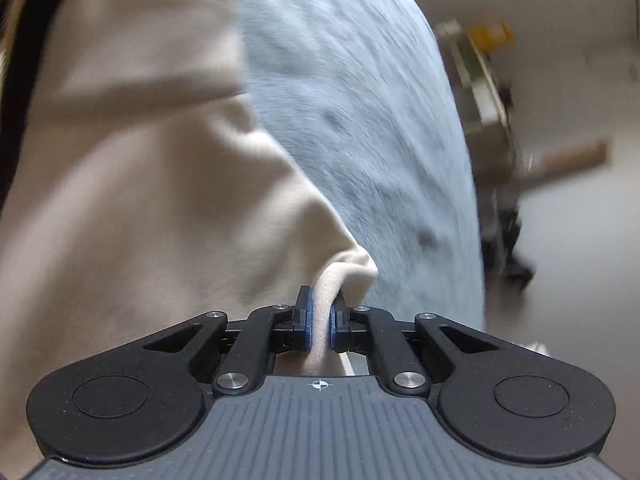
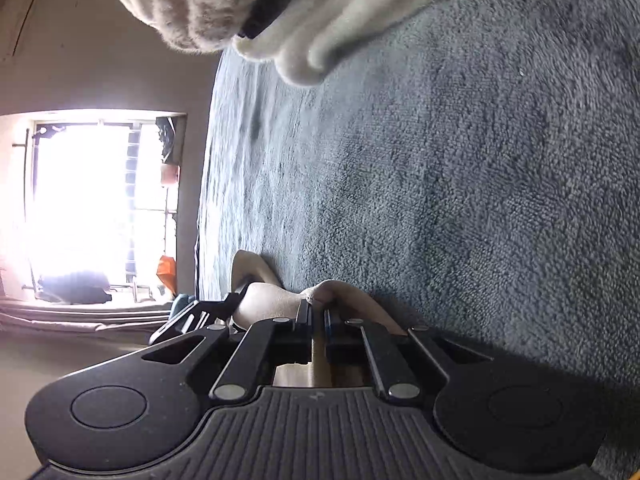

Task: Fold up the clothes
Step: 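Open both tools and release the hoodie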

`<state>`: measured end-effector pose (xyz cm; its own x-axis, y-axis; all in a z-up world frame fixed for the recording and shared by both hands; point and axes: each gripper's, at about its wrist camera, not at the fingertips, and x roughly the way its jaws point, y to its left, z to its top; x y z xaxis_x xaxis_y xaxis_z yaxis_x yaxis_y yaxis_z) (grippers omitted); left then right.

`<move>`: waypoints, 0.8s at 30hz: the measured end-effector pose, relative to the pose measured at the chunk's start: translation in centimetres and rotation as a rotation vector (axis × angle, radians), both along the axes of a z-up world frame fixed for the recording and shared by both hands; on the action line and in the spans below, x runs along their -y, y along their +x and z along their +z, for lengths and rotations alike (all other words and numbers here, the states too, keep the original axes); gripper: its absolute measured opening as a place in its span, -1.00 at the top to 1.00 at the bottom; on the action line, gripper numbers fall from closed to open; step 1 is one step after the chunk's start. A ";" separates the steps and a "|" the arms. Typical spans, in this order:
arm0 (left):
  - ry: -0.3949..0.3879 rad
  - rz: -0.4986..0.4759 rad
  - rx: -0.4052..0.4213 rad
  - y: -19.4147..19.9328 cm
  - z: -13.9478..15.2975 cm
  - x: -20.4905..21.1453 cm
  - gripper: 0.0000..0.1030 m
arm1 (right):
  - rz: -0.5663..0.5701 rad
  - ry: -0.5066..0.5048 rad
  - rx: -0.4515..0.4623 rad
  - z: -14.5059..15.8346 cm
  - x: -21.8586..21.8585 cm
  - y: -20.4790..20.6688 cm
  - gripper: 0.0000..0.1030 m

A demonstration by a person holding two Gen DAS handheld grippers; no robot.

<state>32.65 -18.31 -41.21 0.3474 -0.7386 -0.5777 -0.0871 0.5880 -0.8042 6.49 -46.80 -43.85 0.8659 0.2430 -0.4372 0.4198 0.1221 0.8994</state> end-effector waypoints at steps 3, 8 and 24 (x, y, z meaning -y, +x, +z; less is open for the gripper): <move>-0.106 0.085 -0.053 -0.6 -1.9 -0.7 0.88 | -0.010 0.011 0.006 -1.1 0.3 0.0 0.90; -0.178 0.094 -0.096 -0.7 -2.2 -1.1 0.76 | 0.057 0.034 -0.011 -0.9 1.3 0.0 0.69; 0.218 -0.080 0.181 -7.8 7.0 -4.8 0.21 | 0.391 -0.338 0.051 11.9 0.2 9.6 0.16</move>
<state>24.90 -13.51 -34.18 0.4047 -0.6331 -0.6599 0.1001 0.7479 -0.6562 16.12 -47.03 -31.97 0.7606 0.4053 -0.5071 0.2414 0.5487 0.8005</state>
